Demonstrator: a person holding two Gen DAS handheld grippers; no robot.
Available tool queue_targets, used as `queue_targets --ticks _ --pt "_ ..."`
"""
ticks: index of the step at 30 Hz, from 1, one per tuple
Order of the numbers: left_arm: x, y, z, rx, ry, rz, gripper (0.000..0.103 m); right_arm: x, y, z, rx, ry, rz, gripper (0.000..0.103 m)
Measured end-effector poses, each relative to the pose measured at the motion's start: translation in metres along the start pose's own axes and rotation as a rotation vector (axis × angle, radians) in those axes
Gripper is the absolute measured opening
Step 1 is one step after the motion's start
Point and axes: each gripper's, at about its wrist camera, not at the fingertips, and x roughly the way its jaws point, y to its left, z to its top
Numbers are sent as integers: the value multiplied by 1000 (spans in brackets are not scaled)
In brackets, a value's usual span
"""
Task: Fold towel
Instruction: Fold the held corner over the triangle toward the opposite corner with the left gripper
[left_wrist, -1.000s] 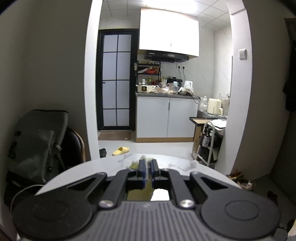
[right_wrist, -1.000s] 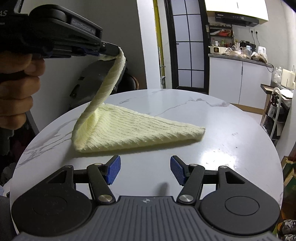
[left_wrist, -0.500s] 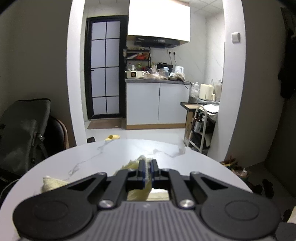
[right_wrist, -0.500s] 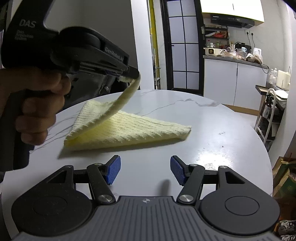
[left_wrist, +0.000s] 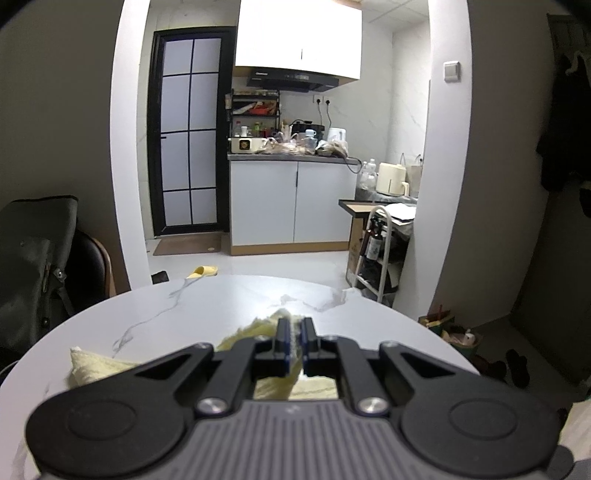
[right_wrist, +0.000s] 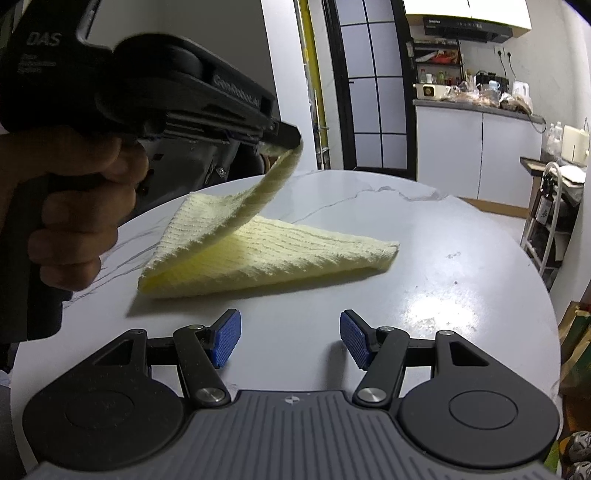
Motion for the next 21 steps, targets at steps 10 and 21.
queue_targets --ticks 10,21 --pt "10 -13 -5 43 35 -46 6 -1 -1 -1 16 3 13 64" --pt "26 -28 -16 84 88 -59 19 -2 -3 -1 19 5 31 65"
